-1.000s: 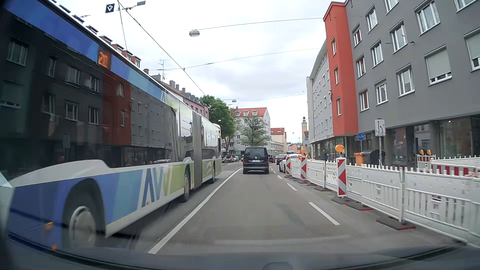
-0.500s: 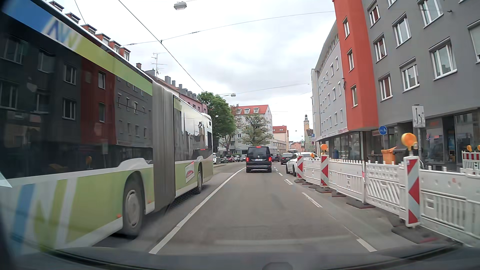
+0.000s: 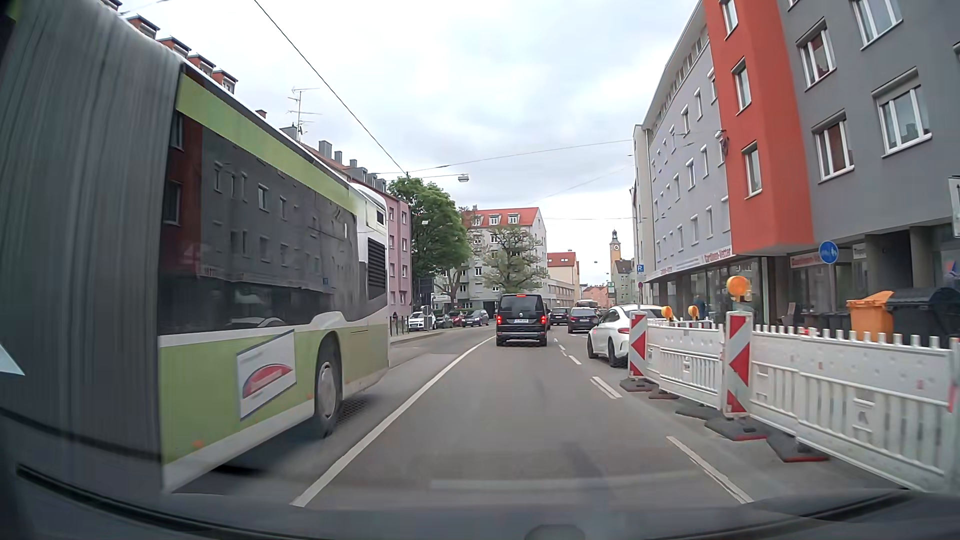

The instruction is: Follow the waypoints while adhering to traffic rules and regulations

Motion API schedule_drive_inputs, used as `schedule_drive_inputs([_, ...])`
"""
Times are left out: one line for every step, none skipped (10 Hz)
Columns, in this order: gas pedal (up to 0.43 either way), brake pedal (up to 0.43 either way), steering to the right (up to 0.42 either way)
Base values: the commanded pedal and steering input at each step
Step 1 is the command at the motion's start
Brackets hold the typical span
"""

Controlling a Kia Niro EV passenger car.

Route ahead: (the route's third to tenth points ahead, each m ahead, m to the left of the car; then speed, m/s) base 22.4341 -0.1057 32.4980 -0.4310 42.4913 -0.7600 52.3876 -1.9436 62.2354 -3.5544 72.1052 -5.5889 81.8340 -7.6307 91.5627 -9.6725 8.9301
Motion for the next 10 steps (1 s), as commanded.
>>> schedule_drive_inputs([0.169,0.000,-0.003])
schedule_drive_inputs([0.157,0.000,-0.004])
schedule_drive_inputs([0.150,0.000,-0.004])
schedule_drive_inputs([0.150,0.000,-0.007])
schedule_drive_inputs([0.150,0.000,-0.013])
schedule_drive_inputs([0.150,0.000,-0.014])
schedule_drive_inputs([0.138,0.000,-0.010])
schedule_drive_inputs([0.138,0.000,-0.007])
schedule_drive_inputs([0.138,0.000,-0.004])
schedule_drive_inputs([0.150,0.000,-0.002])
